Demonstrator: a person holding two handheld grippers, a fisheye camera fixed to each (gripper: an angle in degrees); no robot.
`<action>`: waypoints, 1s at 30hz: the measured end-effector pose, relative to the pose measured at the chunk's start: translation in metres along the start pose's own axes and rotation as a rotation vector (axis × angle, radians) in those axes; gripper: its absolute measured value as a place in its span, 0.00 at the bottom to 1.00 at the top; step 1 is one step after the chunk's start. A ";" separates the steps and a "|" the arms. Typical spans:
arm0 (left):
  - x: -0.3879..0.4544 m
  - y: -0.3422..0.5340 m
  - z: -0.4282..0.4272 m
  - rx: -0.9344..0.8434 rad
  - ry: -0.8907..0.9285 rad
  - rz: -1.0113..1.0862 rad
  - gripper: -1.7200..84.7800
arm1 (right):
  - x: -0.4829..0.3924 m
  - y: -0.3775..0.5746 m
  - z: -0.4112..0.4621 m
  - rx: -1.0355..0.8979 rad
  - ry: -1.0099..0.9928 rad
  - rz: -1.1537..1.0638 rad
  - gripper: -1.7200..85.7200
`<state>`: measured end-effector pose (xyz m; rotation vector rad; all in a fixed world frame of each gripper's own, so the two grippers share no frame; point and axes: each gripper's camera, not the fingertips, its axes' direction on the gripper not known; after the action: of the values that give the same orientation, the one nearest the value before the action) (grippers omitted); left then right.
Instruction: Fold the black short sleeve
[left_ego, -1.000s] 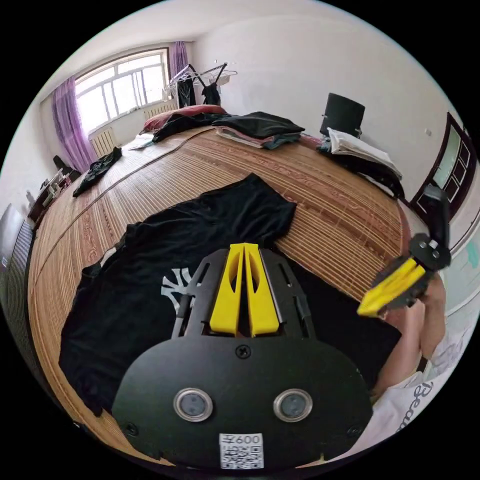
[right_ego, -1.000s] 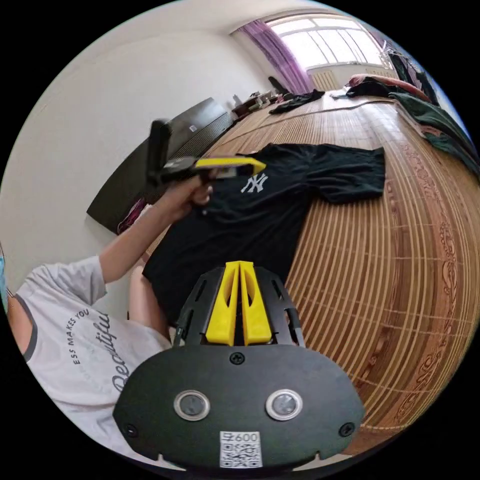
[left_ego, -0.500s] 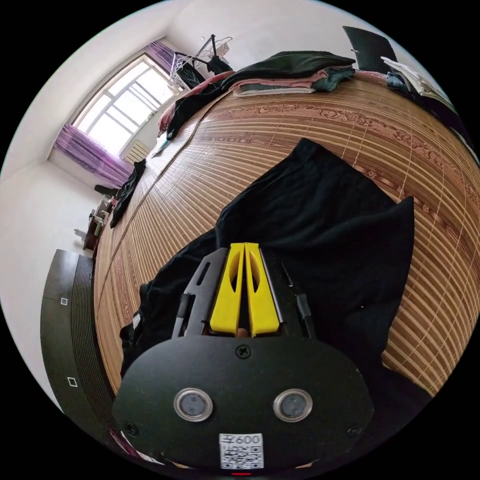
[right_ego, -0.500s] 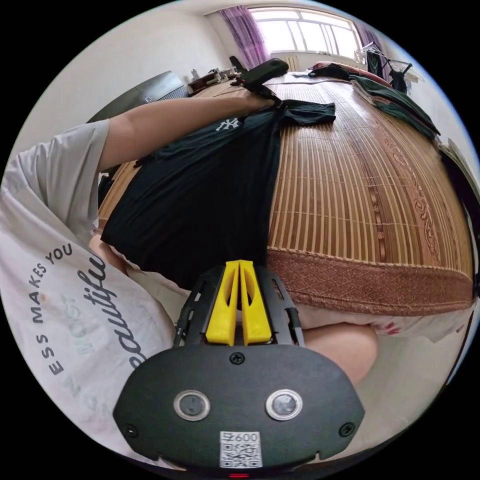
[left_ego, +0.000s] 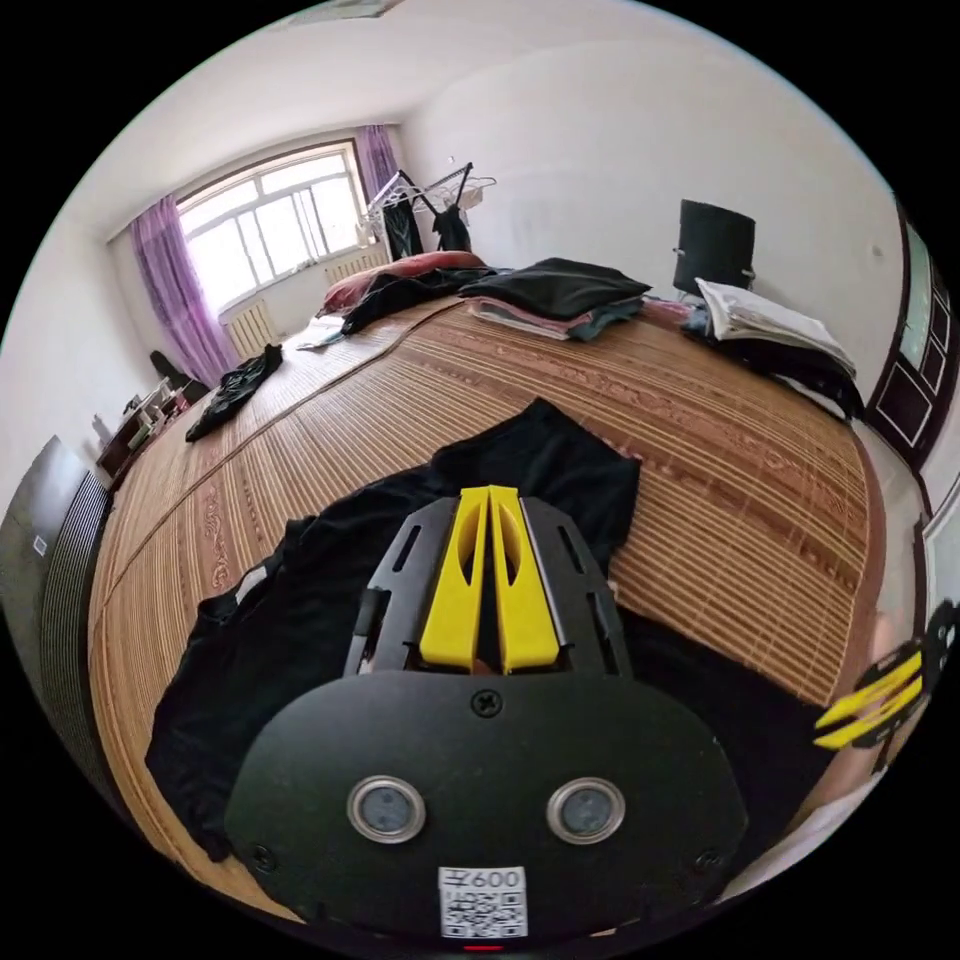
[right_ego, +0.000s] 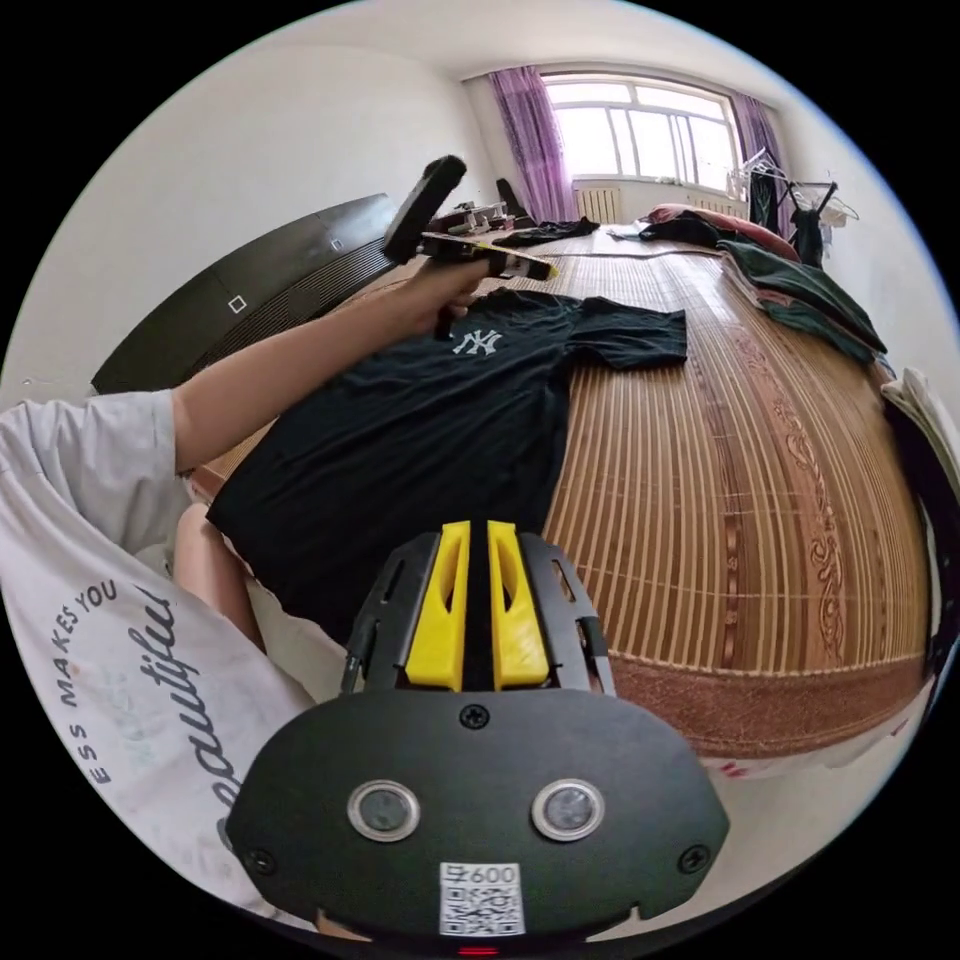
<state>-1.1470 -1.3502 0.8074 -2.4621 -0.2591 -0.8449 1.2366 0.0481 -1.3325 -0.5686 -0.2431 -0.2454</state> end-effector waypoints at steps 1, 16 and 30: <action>0.006 0.021 -0.024 -0.027 0.034 0.017 0.02 | 0.008 -0.006 0.002 0.033 -0.002 -0.002 0.01; 0.006 0.232 -0.256 -0.209 0.057 -0.235 0.02 | 0.133 -0.233 0.180 -0.211 -0.068 -0.041 0.01; -0.045 0.220 -0.352 -0.263 -0.227 -0.387 0.03 | 0.114 -0.254 0.181 -0.080 -0.090 0.094 0.01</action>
<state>-1.2903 -1.7240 0.9247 -2.8076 -0.7699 -0.7906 1.2408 -0.0770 -1.0248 -0.6694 -0.2942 -0.1389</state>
